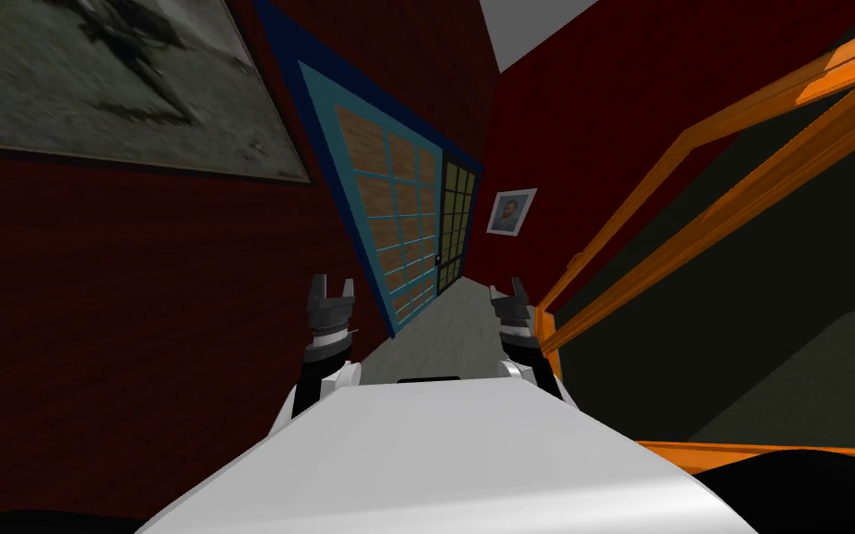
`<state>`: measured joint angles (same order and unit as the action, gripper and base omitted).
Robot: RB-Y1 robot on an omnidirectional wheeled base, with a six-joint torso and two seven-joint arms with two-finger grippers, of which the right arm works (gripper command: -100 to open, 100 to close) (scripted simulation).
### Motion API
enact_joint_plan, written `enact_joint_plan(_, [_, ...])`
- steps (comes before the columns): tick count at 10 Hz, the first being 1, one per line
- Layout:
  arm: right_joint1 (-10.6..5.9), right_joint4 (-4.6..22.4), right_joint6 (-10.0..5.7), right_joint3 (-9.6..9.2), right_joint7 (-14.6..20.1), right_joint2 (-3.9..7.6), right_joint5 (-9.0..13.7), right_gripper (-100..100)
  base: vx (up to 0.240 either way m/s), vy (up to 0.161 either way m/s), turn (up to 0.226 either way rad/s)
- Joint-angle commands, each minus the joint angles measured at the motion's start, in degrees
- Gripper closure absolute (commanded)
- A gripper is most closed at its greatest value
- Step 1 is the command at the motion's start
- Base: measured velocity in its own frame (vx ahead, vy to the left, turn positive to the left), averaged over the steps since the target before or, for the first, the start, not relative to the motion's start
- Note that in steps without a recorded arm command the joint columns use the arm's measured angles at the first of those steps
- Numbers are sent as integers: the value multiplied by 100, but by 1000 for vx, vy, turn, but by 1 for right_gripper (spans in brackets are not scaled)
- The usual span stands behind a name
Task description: Push the door open
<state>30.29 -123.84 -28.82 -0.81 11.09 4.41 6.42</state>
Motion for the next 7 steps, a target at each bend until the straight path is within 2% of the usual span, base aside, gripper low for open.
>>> enact_joint_plan(1, [32,162,-119,-25,155,45,161,-100,-140,72,144])
enact_joint_plan(3, [78,371,-270,-47,344,96,367,-100,-121,61,217])
enact_joint_plan(7, [163,768,-560,-87,704,171,761,-100,-32,28,184])
